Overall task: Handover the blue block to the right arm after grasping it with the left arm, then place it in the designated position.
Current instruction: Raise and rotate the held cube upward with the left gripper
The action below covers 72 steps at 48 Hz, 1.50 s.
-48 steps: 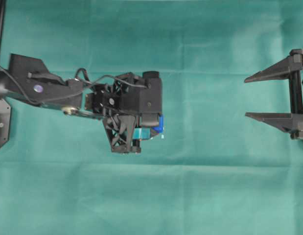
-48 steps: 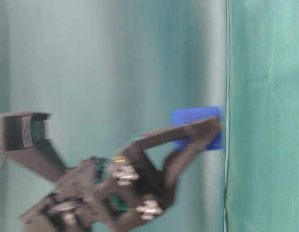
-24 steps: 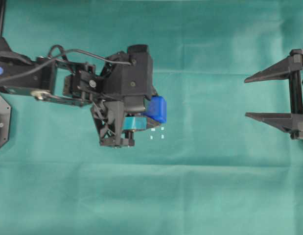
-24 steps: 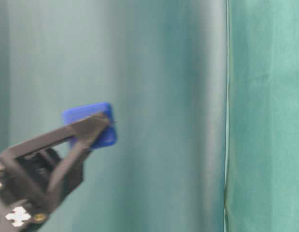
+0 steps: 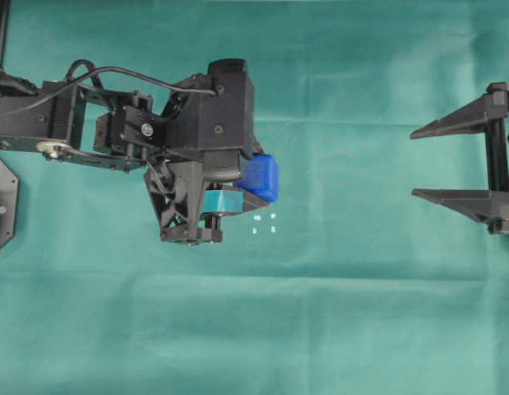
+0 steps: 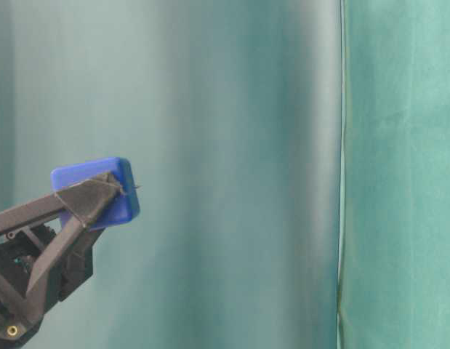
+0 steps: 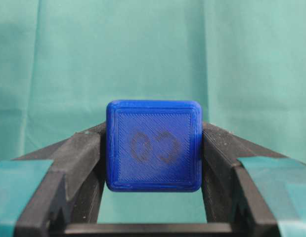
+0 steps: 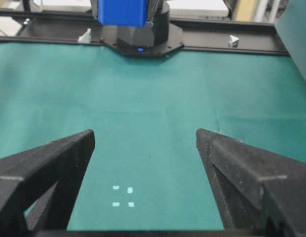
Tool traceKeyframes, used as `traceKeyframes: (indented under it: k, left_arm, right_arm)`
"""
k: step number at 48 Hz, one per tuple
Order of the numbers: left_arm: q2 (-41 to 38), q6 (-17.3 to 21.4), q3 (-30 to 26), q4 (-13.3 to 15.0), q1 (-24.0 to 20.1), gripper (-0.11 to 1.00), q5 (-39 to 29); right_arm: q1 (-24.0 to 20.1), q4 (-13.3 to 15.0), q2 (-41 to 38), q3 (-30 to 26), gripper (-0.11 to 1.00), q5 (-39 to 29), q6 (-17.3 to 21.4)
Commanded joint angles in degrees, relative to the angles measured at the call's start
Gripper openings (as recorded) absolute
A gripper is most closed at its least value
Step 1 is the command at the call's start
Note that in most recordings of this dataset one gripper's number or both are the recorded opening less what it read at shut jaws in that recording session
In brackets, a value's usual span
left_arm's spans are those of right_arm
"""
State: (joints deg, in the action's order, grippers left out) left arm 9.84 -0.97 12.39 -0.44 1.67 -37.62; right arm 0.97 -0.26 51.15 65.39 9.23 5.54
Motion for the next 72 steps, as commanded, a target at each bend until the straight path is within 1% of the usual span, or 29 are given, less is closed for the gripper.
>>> traceKeyframes:
  k: [1, 61, 72]
  left_arm:
    - [1.1, 0.0, -1.2, -0.2, 0.2, 0.47, 0.2]
    - [1.1, 0.0, -1.1, -0.2, 0.2, 0.47, 0.4]
    - [1.2, -0.1, -0.5, -0.2, 0.2, 0.47, 1.5]
  right_arm:
    - [0.1, 0.1, -0.2, -1.5, 0.93, 0.3, 0.1]
    - [0.1, 0.1, -0.2, -1.6, 0.93, 0.3, 0.0]
    - [0.1, 0.1, -0.2, -1.6, 0.93, 0.3, 0.0]
